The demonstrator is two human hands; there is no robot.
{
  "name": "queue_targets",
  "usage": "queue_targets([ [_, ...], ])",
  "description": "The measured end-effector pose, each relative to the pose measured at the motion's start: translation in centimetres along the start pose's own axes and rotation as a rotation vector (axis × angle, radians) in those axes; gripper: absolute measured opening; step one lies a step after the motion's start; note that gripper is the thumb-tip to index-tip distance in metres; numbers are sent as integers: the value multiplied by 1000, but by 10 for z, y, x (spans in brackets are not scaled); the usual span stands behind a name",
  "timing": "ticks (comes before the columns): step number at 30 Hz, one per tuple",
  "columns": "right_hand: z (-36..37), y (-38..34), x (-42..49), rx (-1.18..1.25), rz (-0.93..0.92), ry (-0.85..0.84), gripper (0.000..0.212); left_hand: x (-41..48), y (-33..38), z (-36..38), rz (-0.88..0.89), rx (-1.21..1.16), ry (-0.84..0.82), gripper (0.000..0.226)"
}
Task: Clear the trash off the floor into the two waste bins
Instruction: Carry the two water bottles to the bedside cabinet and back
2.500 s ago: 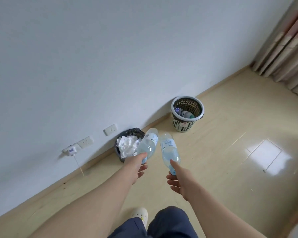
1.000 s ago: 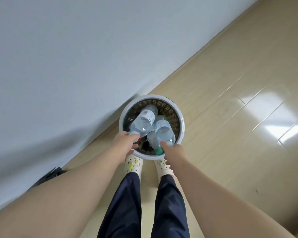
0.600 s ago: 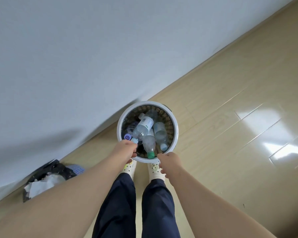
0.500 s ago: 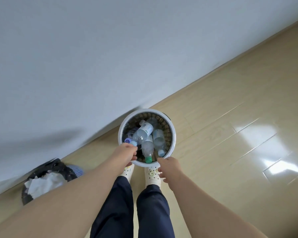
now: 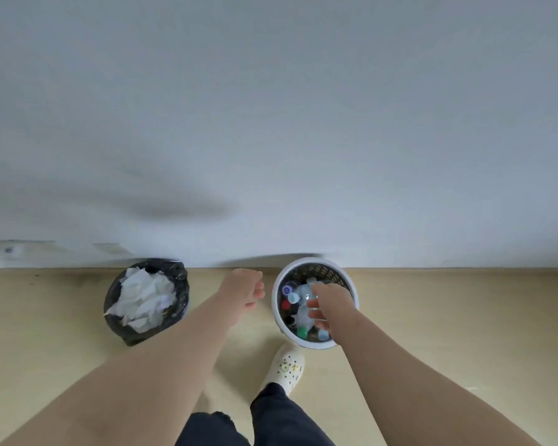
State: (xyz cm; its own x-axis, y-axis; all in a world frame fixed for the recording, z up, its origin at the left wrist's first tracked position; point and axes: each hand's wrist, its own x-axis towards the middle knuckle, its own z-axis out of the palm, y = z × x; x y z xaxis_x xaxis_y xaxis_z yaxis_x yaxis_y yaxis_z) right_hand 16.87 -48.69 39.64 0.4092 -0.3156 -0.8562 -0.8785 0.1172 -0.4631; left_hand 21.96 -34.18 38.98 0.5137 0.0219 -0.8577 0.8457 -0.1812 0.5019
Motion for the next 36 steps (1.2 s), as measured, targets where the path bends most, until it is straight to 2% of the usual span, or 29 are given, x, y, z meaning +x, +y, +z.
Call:
queue_targets([
  [3, 52, -3, -36, -51, -28, -91, 19, -25, -17, -61, 25, -176, 56, 7],
  [5, 88, 0, -53, -109, -63, -142, 20, -39, -31, -99, 41, -260, 96, 16],
  [8, 166, 16, -95, -237, -134, -242, 18, -66, -78, -177, 78, -424, 202, 23],
  [11, 226, 40, -137, -309, -178, -368, 13, -91, -124, -234, 63, -491, 313, 19],
  [16, 332, 109, -211, -485, -218, -517, 14, -149, -218, -330, 75, -639, 453, 14],
  [22, 439, 192, -299, -829, -345, -639, 14, -209, -328, -432, 76, -958, 597, 15],
  [29, 568, 287, -374, -1189, -458, -751, 8, -242, -443, -526, 28, -1319, 747, 17],
  [36, 720, 376, -445, -1370, -458, -900, 12, -263, -550, -672, -2, -1527, 907, 17],
])
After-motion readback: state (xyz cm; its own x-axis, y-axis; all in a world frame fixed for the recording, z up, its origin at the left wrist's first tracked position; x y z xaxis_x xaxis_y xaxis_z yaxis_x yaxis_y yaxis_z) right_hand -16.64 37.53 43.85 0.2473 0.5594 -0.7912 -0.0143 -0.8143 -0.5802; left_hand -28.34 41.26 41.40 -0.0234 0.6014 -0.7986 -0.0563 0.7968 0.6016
